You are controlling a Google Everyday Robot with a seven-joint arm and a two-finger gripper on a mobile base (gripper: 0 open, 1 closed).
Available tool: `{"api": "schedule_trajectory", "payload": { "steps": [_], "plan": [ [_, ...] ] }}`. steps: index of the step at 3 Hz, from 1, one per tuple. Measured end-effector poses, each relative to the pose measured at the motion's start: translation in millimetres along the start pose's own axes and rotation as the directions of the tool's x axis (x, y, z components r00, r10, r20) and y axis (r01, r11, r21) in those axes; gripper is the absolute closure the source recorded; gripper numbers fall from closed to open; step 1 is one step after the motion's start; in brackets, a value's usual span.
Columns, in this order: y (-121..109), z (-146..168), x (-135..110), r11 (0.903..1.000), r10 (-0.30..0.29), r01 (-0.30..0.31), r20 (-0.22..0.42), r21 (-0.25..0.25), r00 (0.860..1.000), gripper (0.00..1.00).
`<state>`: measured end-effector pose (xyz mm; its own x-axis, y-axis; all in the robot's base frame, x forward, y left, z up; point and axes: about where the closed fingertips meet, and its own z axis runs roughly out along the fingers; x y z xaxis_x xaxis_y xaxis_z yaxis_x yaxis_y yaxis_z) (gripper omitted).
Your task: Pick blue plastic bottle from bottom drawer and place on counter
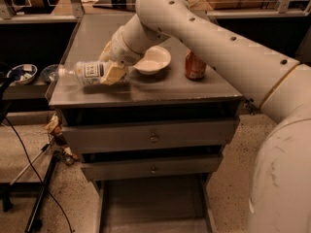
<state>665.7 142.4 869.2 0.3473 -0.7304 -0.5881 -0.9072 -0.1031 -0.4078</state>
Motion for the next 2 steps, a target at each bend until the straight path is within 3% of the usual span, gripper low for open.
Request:
{"api": "schedule_trajectory", "payload": {
  "steps": [1, 2],
  "plan": [
    [0.0, 0.1, 0.0, 1.0, 0.0, 0.0, 0.0, 0.0, 1.0, 0.0],
    [0.0, 0.1, 0.0, 1.0, 0.0, 0.0, 0.0, 0.0, 1.0, 0.0]
  ]
}}
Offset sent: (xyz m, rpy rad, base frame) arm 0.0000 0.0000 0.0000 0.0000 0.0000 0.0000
